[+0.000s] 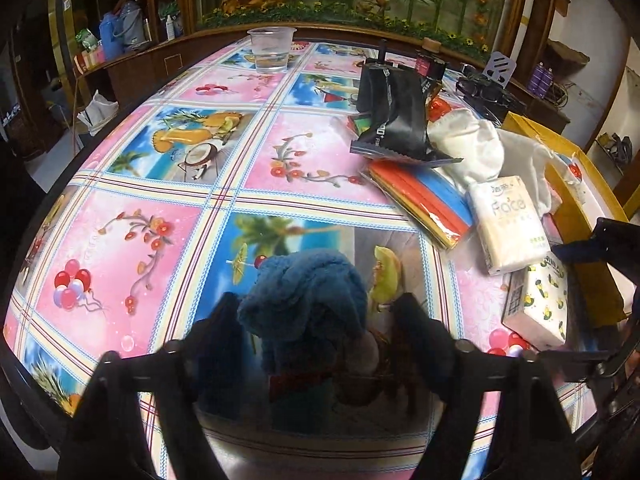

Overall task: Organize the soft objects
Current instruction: 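Grasp the dark blue knit cloth with left gripper while right grasps yellow-patterned tissue pack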

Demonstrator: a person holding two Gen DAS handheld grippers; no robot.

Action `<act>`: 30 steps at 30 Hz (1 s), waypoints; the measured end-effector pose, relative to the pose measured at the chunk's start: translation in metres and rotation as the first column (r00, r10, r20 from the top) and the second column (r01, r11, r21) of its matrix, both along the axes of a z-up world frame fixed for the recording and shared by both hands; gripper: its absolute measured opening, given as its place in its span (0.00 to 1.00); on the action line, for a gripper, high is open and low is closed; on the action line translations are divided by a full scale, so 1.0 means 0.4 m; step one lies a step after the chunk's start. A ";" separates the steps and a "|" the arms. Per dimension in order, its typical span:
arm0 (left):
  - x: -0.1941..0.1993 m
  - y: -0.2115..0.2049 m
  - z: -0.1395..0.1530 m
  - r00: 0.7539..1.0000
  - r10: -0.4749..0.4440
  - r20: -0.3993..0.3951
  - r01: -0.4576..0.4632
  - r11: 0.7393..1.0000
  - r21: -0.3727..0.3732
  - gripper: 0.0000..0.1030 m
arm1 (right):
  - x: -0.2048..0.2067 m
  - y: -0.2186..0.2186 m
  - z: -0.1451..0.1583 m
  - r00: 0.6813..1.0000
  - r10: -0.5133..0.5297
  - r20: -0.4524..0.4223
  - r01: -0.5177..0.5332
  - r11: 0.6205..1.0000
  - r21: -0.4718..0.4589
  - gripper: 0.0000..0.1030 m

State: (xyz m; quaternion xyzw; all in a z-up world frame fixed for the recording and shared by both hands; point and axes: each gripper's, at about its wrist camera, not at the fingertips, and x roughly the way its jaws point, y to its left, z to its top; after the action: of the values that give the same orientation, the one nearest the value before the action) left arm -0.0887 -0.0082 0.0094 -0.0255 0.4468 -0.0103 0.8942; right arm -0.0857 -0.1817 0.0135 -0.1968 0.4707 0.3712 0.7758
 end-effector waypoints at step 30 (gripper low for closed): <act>0.026 -0.138 0.139 0.980 -0.138 0.143 0.150 0.986 -0.074 0.39 | 0.106 -0.235 0.168 0.957 -0.286 -0.053 0.274 0.825 0.495 0.76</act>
State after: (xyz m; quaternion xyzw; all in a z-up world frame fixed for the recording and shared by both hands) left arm -0.0783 -0.0635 0.0651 -0.0300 0.3839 -0.0956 0.9179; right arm -0.0433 -0.2756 0.0807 0.0763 0.3737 0.3596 0.8516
